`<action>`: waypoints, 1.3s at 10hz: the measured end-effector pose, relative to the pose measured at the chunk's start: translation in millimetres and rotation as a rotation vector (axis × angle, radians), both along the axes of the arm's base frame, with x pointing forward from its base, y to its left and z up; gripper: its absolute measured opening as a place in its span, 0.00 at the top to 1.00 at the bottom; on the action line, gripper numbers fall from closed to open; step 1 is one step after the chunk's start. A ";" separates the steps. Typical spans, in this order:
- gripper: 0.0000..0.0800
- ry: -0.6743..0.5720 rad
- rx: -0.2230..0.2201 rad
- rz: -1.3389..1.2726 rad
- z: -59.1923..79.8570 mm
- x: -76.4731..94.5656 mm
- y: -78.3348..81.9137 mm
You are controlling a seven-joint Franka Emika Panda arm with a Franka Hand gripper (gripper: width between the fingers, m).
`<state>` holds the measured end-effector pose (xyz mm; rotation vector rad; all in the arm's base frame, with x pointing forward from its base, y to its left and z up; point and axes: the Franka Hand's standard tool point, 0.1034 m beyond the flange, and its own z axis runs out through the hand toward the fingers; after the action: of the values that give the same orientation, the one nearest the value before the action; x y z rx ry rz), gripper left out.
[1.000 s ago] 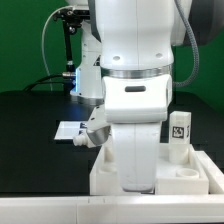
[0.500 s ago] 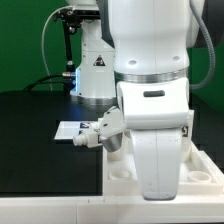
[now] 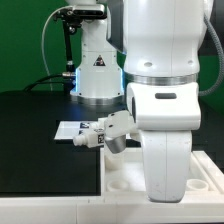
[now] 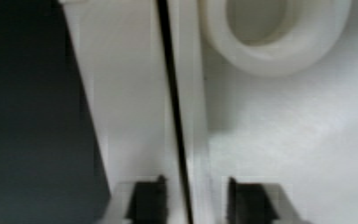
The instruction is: Assemble square table
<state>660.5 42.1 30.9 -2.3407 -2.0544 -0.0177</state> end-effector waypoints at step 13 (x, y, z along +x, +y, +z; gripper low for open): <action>0.19 -0.124 -0.031 -0.040 96.0 -55.2 -15.8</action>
Offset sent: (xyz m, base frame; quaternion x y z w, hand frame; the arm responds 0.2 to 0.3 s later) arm -0.0201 -0.0121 0.0585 -0.0656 -0.0417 0.0422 0.9961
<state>605.3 26.3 127.0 -2.4582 -2.0747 -0.1369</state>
